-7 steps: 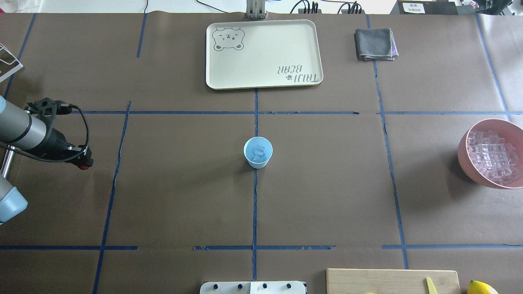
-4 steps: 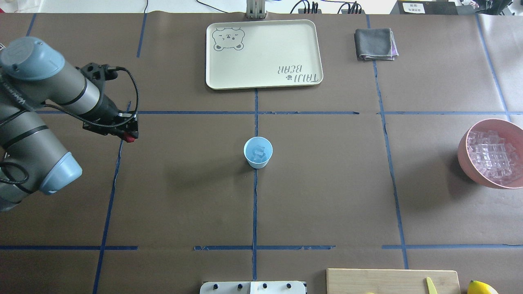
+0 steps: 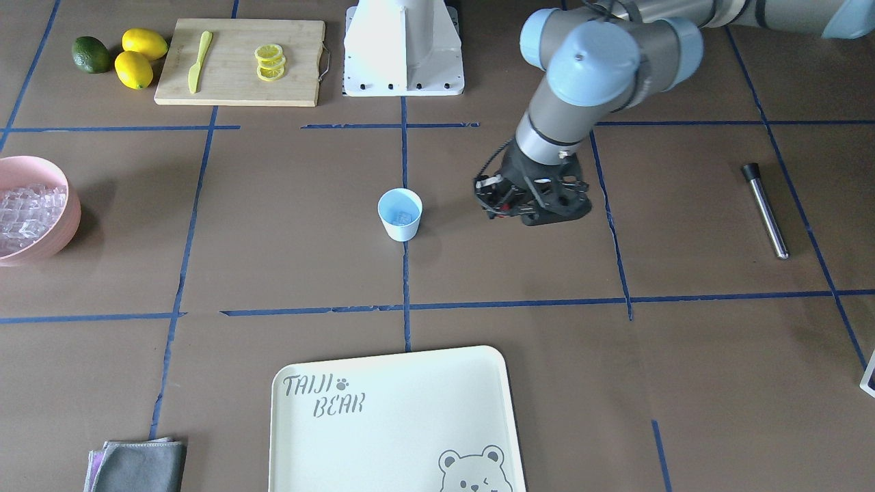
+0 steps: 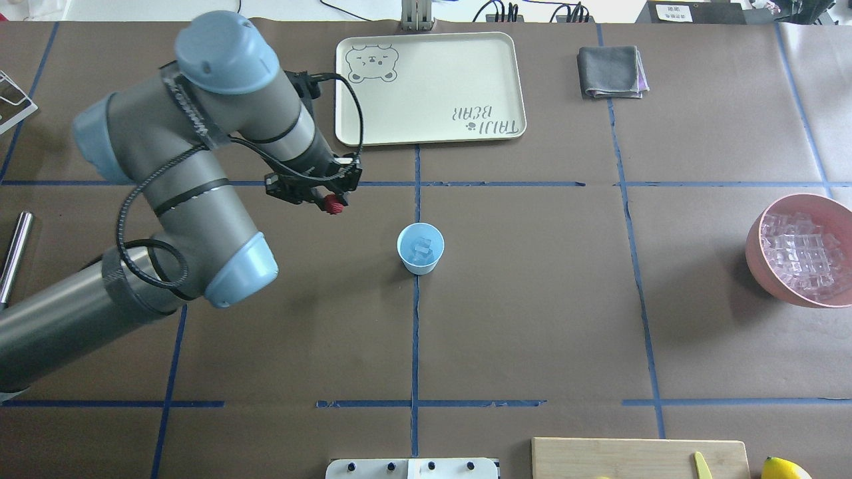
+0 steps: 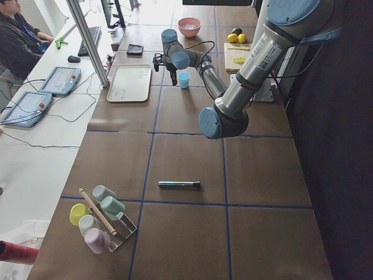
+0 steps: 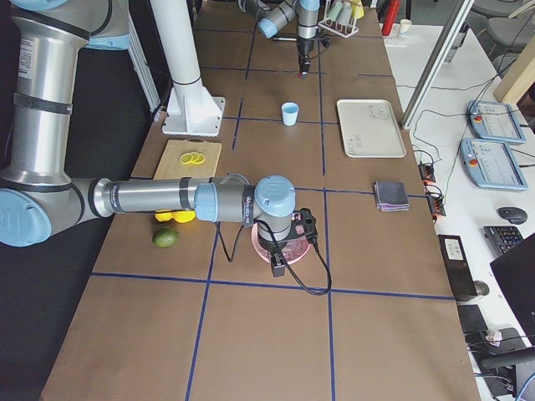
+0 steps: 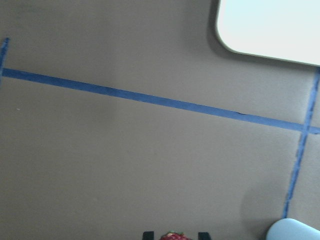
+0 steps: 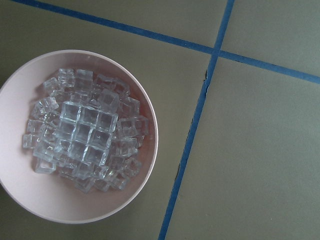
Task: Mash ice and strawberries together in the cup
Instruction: 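Carry the strawberry with the left gripper over the light-blue cup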
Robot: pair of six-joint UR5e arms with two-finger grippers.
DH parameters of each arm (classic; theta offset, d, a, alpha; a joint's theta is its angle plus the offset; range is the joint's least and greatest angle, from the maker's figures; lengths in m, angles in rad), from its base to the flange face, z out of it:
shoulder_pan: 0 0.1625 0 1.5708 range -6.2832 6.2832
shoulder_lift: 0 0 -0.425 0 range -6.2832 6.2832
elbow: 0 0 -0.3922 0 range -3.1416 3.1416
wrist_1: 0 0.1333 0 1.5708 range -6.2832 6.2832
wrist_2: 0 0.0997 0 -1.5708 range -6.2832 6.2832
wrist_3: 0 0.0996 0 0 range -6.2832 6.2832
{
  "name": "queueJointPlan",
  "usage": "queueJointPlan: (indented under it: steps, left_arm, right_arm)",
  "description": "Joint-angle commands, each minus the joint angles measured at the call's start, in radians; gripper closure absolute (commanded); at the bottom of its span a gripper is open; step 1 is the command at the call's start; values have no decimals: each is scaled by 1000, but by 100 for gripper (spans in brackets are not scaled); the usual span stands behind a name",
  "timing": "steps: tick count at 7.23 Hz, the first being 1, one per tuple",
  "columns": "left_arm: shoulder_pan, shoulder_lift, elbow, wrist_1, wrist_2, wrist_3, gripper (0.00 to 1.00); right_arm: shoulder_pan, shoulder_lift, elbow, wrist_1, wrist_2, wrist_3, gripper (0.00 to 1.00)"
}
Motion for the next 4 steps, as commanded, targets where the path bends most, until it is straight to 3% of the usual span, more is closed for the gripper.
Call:
queueJointPlan:
  steps: [1,3,4]
  left_arm:
    - [95,-152,127,1,76,-111,100]
    - [123,-177,151,-6,104,-137,100]
    - [123,-174,149,-6,104,-137,94]
  right_arm:
    - [1,0,0,0,0,-1,1]
    - [1,0,0,0,0,-1,1]
    - [1,0,0,0,0,-1,1]
